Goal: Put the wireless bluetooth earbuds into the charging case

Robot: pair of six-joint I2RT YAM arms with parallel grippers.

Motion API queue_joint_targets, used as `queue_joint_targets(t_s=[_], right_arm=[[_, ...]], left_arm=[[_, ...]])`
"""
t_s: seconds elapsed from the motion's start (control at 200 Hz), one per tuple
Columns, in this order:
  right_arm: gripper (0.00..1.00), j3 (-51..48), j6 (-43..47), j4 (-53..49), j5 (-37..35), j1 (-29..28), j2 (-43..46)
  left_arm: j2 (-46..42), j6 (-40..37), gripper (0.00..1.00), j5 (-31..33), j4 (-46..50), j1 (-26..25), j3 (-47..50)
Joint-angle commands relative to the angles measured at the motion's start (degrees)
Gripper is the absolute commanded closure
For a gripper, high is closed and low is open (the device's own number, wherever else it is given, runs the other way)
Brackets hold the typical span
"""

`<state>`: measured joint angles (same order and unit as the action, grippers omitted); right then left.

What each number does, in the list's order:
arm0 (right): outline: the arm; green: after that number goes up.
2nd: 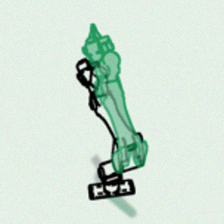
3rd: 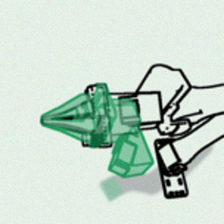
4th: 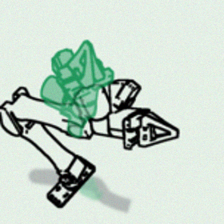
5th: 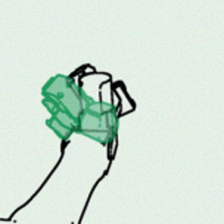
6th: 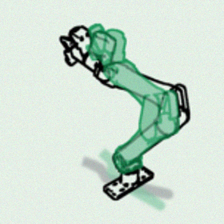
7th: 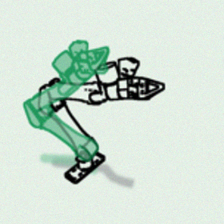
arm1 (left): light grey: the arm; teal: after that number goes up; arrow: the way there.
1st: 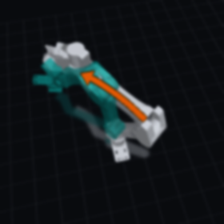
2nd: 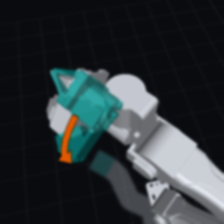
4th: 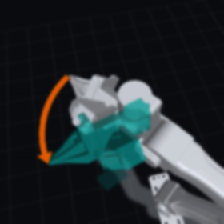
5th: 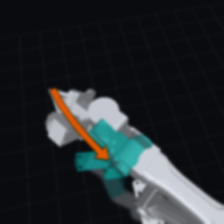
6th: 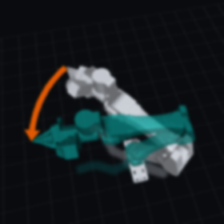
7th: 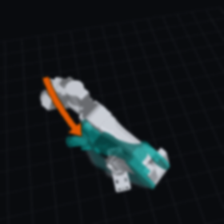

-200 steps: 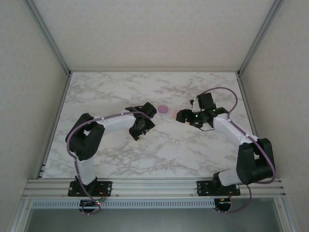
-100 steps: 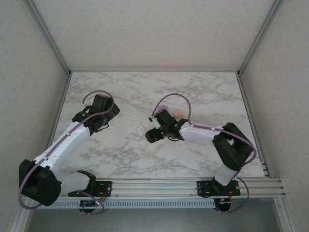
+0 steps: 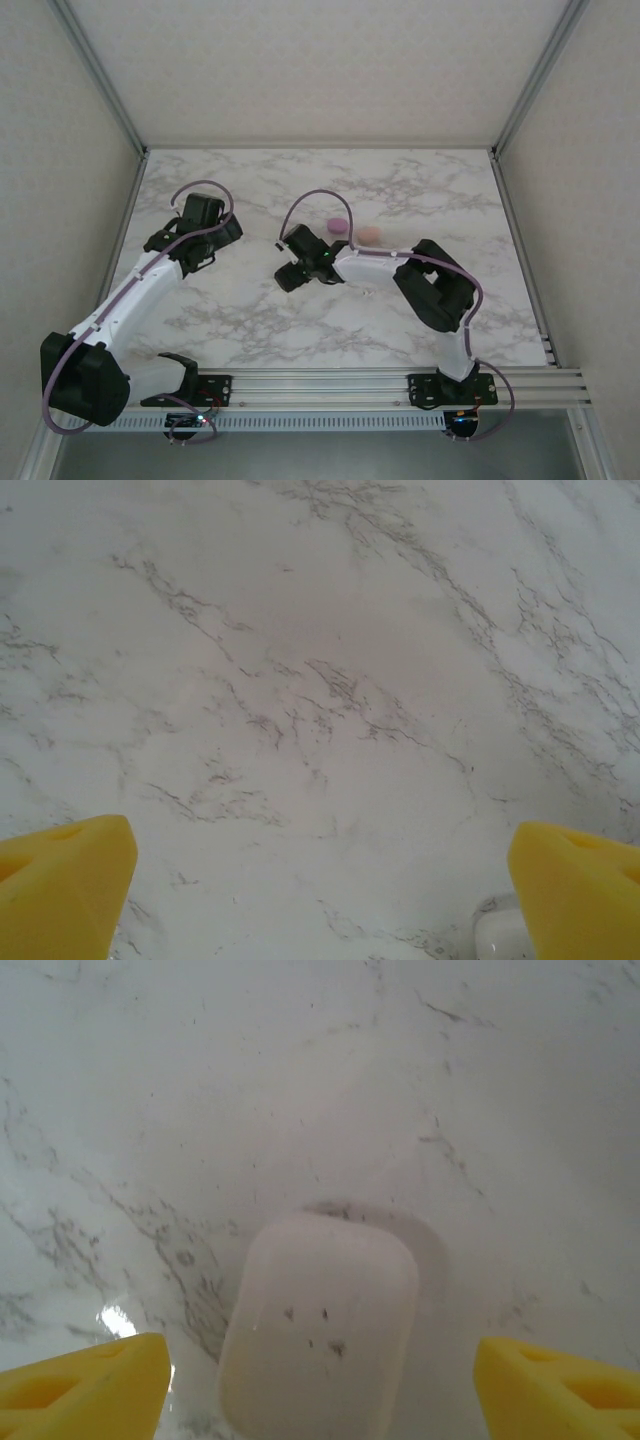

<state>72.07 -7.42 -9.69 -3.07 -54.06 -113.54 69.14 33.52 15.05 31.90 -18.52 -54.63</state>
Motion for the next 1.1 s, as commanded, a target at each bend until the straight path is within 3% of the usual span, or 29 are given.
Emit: queue_joint_targets(t_s=[0.0,0.365,0.531,0.641,0.761,0.911,0.971,1.096], right_arm=[[0.23,2.88,1.67,-3.8,-1.54,-0.86,-3.02],[0.42,3.16,4.2,-6.55,0.01,-1.15,-5.44],[0.53,-0.77,6.11,-3.32,1.27,-1.54,-1.58],[0.58,-6.89,12.94,3.06,4.71,-1.49,6.86],[0.59,-9.43,23.65,3.23,6.05,-0.97,16.05],[0.59,-11.95,39.01,2.54,7.23,-0.91,27.23],[0.59,-13.07,43.11,3.93,6.23,-0.91,31.09],[0.6,-13.56,49.19,4.74,5.29,-0.96,36.29]], left_arm=[[-0.58,-2.64,0.05,-0.98,-0.69,0.85,-1.0],[-1.31,-3.45,0.06,-1.48,-0.76,2.21,-0.66],[-1.37,-5.33,0.07,-6.46,-3.14,2.35,-0.59],[-2.76,-8.21,0.1,-14.91,-8.13,2.35,0.42],[-5.37,-11.62,0.13,-26.93,-15.57,2.35,2.05],[-7.61,-18.7,0.13,-47.06,-24.54,2.28,3.09],[-7.6,-22.92,0.16,-54.76,-24.01,2.11,2.07],[-6.86,-27.72,0.18,-62.4,-18.8,2.0,-1.68]])
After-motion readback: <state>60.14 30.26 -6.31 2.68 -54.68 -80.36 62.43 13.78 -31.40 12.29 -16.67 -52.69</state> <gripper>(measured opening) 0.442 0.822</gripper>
